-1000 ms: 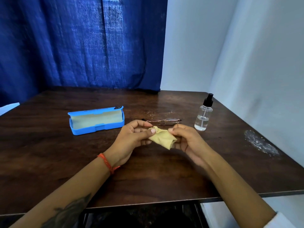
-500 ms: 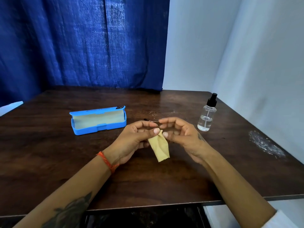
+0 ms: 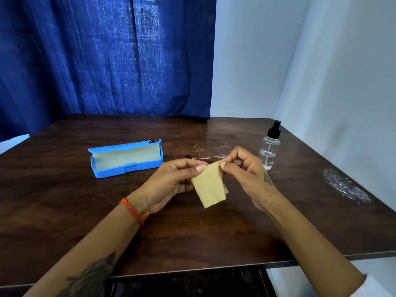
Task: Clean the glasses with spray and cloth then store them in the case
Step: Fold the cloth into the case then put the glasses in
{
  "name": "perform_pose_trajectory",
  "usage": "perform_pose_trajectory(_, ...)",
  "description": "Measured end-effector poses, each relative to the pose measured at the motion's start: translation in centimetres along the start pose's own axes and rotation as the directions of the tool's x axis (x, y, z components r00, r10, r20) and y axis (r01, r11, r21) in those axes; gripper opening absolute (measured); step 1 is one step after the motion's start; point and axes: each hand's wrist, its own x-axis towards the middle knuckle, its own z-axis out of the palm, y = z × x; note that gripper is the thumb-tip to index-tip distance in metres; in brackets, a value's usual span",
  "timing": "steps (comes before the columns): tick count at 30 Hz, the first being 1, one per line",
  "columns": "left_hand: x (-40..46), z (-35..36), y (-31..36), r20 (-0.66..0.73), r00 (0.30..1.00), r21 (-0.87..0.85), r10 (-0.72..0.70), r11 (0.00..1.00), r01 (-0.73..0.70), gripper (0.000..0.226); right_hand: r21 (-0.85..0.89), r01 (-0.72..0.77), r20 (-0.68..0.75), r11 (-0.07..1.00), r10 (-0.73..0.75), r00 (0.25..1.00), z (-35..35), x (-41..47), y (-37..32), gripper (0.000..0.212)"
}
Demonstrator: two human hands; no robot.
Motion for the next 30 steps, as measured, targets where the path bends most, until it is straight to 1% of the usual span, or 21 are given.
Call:
perform_pose_trajectory(2, -0.1, -0.1, 0.1, 0.049, 0.999, -0.006, -0.019, 1.000, 0.020, 0.030, -0.051, 0.012, 0.031, 0.999, -0.011, 0.999, -0.1, 0.1, -0.2, 0.023)
perform_pose_trajectory(4, -0.3, -0.1, 0.1, 0.103, 0.994, -0.004, -0.030, 1.000, 0.031, 0.032, -0.106, 0.038, 0.056, 0.994, -0.033, 0.998, -0.1, 0.2, -0.5, 0.017)
perform_pose_trajectory(7, -0.6, 0.0, 0.3, 0.151, 0.988, 0.008, 0.012, 1.000, -0.014, 0.032, -0.217, 0.085, 0.087, 0.973, -0.067, 0.994, -0.6, 0.4, -1.5, 0.015)
perform_pose_trajectory(8, -0.6, 0.0, 0.3, 0.153, 0.987, 0.040, 0.042, 0.998, -0.048, 0.032, -0.294, 0.110, 0.095, 0.950, -0.085, 0.992, -0.9, 0.5, -1.9, 0.016)
perform_pose_trajectory(10, -0.7, -0.1, 0.4, 0.146, 0.984, 0.158, 0.106, 0.979, -0.129, 0.030, -0.438, 0.152, 0.121, 0.886, -0.109, 0.987, -1.3, 0.8, -2.7, 0.014)
perform_pose_trajectory(12, -0.9, 0.1, 0.4, 0.131, 0.977, 0.272, 0.166, 0.942, -0.196, 0.016, -0.500, 0.169, 0.158, 0.849, -0.102, 0.982, -1.4, 1.0, -3.4, 0.010)
perform_pose_trajectory(13, -1.0, 0.2, 0.4, 0.120, 0.975, 0.319, 0.185, 0.923, -0.215, 0.010, -0.515, 0.175, 0.167, 0.839, -0.102, 0.981, -1.4, 1.0, -3.8, 0.008)
perform_pose_trajectory(16, -1.0, 0.2, 0.2, 0.063, 0.963, 0.455, 0.262, 0.851, -0.262, 0.012, -0.540, 0.183, 0.158, 0.822, -0.115, 0.981, -1.7, 1.3, -5.1, 0.010)
perform_pose_trajectory(18, -1.2, 0.0, 0.5, 0.023, 0.947, 0.478, 0.320, 0.829, -0.291, 0.010, -0.552, 0.192, 0.167, 0.812, -0.117, 0.979, -2.0, 1.5, -6.0, 0.008)
perform_pose_trajectory(20, -1.5, -0.4, 1.0, -0.005, 0.939, 0.448, 0.343, 0.841, -0.304, 0.013, -0.555, 0.190, 0.187, 0.810, -0.101, 0.977, -2.2, 1.7, -6.7, 0.011)
perform_pose_trajectory(25, -2.9, -2.2, 2.1, -0.019, 0.957, 0.256, 0.290, 0.927, -0.275, 0.018, -0.525, 0.137, 0.255, 0.840, 0.001, 0.967, -2.7, 2.0, -7.0, 0.018)
perform_pose_trajectory(27, -3.2, -2.9, 2.3, -0.025, 0.962, 0.291, 0.271, 0.923, -0.252, 0.021, -0.565, 0.159, 0.271, 0.809, 0.000, 0.963, -2.7, 2.2, -6.4, 0.017)
perform_pose_trajectory(30, -3.2, -4.1, 2.7, -0.042, 0.970, 0.446, 0.238, 0.873, -0.195, 0.023, -0.630, 0.227, 0.282, 0.742, -0.053, 0.958, -2.4, 2.5, -5.2, 0.013)
